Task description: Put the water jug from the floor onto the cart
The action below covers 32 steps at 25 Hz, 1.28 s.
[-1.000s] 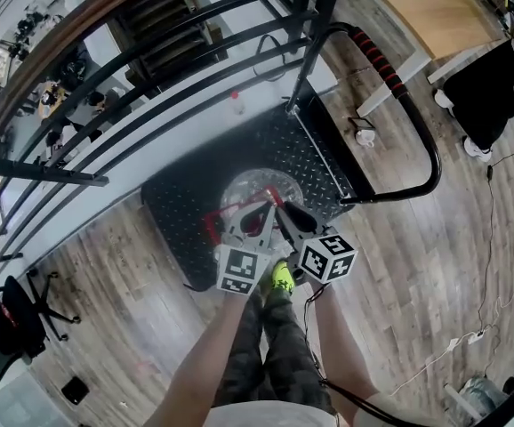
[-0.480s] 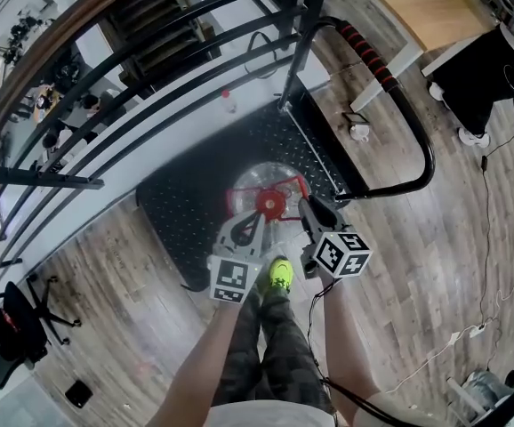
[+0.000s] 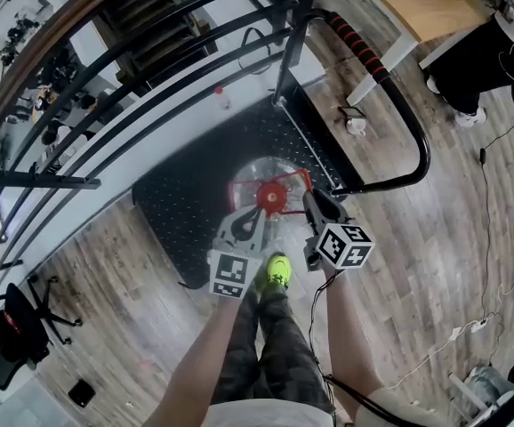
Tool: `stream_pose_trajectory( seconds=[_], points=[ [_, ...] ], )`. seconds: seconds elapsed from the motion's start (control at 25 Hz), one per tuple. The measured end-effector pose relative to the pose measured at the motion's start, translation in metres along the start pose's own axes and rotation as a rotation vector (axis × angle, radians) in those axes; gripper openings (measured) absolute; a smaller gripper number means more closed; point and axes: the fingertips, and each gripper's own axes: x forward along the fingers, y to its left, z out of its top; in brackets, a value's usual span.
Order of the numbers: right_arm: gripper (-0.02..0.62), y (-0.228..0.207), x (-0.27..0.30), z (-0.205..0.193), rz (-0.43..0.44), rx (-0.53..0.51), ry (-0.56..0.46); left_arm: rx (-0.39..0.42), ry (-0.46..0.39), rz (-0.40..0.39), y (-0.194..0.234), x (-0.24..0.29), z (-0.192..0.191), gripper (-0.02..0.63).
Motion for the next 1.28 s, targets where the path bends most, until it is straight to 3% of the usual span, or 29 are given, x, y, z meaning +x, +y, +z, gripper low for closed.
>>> stream_pose_trajectory(
  seconds=[0.24,0.4,0.72,0.92,1.12,1.28],
  points=[
    [0.080,-0.005,0.001,-0.001,-0.029,-0.082,0.028,0.021,0.003,-0.014,-0.007,0.000,0.001,0.012],
    [0.084,-0.001,0.001,-0.001,-0.021,-0.083,0.032,0.035,-0.009,-0.024,-0.011,-0.001,0.005,0.012],
    [0.209,0.002,-0.010,0.009,-0.034,-0.090,-0.013,0.030,-0.017,-0.024,-0.010,-0.007,0.012,0.012],
    [0.218,0.005,-0.026,0.017,-0.058,-0.143,-0.018,0.038,-0.020,-0.033,-0.014,-0.015,0.018,0.012],
    [0.216,0.031,-0.057,0.019,-0.073,-0.221,0.028,0.056,-0.031,-0.066,-0.030,-0.039,0.040,0.012],
    [0.216,0.060,-0.080,0.042,-0.061,-0.247,0.015,0.046,-0.063,-0.139,-0.047,-0.061,0.077,0.012]
  ],
)
